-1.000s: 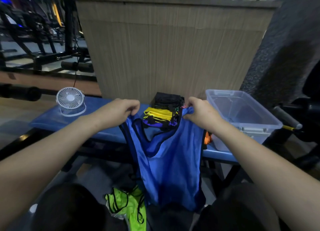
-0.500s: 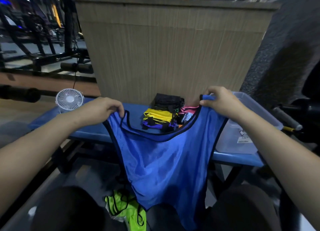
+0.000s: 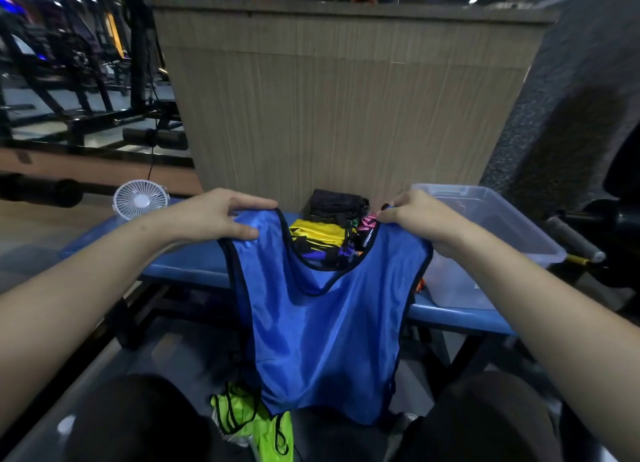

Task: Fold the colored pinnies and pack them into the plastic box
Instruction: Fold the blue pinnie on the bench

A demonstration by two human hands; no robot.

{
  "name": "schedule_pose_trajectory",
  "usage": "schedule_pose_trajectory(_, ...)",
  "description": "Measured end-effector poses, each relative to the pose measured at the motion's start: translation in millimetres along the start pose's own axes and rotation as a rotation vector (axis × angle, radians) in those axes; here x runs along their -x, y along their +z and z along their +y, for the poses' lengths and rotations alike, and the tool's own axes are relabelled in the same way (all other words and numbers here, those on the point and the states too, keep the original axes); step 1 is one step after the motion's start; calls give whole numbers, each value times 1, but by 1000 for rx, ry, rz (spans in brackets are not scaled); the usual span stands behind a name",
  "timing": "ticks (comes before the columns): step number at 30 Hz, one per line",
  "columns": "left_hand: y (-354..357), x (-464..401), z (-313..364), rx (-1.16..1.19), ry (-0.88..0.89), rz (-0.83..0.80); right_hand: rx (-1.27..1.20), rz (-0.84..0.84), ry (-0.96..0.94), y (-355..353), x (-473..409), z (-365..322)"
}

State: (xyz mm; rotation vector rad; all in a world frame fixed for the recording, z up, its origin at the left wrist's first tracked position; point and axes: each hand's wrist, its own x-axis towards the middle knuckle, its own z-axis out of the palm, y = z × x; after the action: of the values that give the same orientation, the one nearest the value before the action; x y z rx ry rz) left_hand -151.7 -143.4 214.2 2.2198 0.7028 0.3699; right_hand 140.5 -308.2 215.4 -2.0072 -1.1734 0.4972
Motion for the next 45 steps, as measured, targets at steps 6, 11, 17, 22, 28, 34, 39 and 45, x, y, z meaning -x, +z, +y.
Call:
schedule_pose_trajectory(6,32,-7,12,173,-43,-33,-502,-181,204,35,13,-11)
schedule_pose_trajectory(11,54,-16,24,186,0,-95,-594,-331,227,64,22,-26)
schedule_pose_trajectory(17,66,-17,38,153,38,-52,-709,-356,209,75,25,-34)
schedule_pose_trajectory(22,70,-9,45,9,90,-91,-801,-391,182,78,27,-35)
schedule_pose_trajectory(28,67,-11,34,-66,94,-30,-766,-468,148,70,23,-30)
schedule_pose_trajectory(34,52,-13,36,113,51,-44,-68,-50,-235,78,13,-7)
schedule_pose_trajectory(39,45,-13,31,101,74,-41,-72,-72,-350,84,11,-4)
schedule_pose_trajectory(45,51,-13,21,-243,58,5,-64,-55,-389,96,11,-10)
